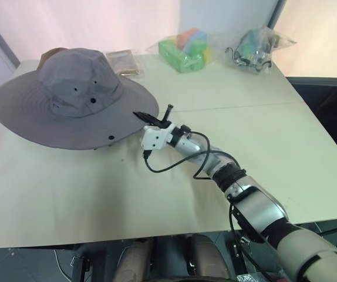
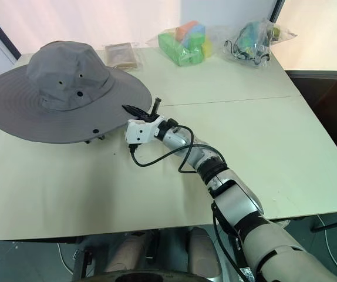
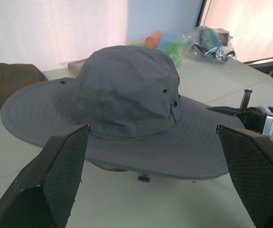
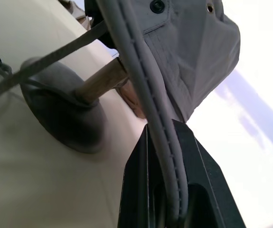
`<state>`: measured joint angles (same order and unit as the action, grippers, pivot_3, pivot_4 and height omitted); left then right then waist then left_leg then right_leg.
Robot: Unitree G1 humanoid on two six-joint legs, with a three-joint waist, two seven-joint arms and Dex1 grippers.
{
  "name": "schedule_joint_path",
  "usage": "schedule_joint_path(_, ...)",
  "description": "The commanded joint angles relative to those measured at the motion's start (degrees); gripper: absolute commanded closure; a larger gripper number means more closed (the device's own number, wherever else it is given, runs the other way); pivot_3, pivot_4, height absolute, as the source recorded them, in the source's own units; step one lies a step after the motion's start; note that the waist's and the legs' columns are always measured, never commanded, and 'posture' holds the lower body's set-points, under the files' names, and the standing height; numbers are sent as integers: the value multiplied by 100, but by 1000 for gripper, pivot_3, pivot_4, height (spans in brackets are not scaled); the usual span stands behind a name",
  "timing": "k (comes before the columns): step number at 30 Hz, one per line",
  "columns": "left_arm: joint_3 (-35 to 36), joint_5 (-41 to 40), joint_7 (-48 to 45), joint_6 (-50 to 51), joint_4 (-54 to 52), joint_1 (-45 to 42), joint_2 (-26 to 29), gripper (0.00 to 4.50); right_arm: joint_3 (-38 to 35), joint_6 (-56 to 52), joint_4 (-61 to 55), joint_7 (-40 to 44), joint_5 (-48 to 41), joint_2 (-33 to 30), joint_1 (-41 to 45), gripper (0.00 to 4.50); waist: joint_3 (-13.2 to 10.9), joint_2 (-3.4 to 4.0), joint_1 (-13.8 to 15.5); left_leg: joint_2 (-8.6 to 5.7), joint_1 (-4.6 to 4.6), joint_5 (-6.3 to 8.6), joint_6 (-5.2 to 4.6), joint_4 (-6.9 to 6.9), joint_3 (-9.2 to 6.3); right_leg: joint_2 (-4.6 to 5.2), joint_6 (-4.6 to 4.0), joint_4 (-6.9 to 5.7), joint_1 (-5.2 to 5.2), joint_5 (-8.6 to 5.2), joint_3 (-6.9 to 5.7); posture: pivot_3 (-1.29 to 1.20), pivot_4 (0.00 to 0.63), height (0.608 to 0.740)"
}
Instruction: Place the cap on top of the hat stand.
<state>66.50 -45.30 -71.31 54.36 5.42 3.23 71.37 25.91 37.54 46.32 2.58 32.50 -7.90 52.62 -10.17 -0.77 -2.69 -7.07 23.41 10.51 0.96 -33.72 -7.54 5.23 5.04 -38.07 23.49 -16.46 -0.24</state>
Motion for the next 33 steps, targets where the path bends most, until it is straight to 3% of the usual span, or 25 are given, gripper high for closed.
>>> schedule_joint_path(1, -13, 257, -263, -386, 208, 53, 99, 0, 0, 107, -206, 19, 24, -57, 187, 3074, 0, 0, -2, 1, 0, 0, 0, 0, 0, -1, 0, 0, 0, 0, 0, 0, 150, 735)
schedule_joint_path(7, -140, 558, -346, -750, 323, 195, -67, 0, 72, 127, -813, 290, 225, -487, 78, 30, -1, -2, 1, 3, 0, 0, 1, 1, 0, -2, -1, 0, 1, 0, 0, 0, 150, 735)
schedule_joint_path(12, -173, 875, -220, -1169, 117, 510, -453, 0, -145, 52, -1946, 1536, -520, -1286, -545, 30, -1, -9, 22, 3, 0, 1, -1, 2, 2, 1, 0, 5, -2, 1, 1, 0, 150, 735)
schedule_joint_path(16, -212, 1104, -72, -1531, -122, 839, -851, 0, -764, -1486, -3979, 3783, -3122, -2468, -1332, 30, -10, -18, 47, 2, 6, 7, -11, -4, 3, 12, 0, 12, -28, 0, 0, 0, 150, 735)
schedule_joint_path(20, -201, 1167, 24, -1730, -131, 990, -1001, 0, -1350, -3203, -5008, 5545, -4982, -3632, -1485, 30, -12, -22, 26, 9, 9, 10, -17, -13, 7, 13, -17, 14, -29, -10, 1, 0, 150, 735)
schedule_joint_path(23, -198, 1124, 73, -1783, -104, 1030, -1055, 0, -1868, -5069, -4960, 6269, -6171, -4204, -1006, 30, -13, -21, 14, 18, 9, 16, -23, -13, 14, 13, -49, 16, -29, -30, -1, 0, 150, 735)
schedule_joint_path(25, -209, 1105, 84, -1824, -134, 1085, -1105, 0, -2034, -6146, -4562, 6513, -6514, -4417, -469, 30, -17, -14, 1, 28, 11, 18, -24, -13, 28, 13, -52, 16, -22, -31, 0, 0, 150, 735)
schedule_joint_path(33, -213, 955, 109, -1756, -303, 1147, -1139, 0, -2337, -7557, -3321, 7285, -6605, -4621, 665, 30, -17, -14, 37, 47, 42, 46, -30, -12, 62, 9, -60, 54, -2, -34, 1, 0, 150, 735)
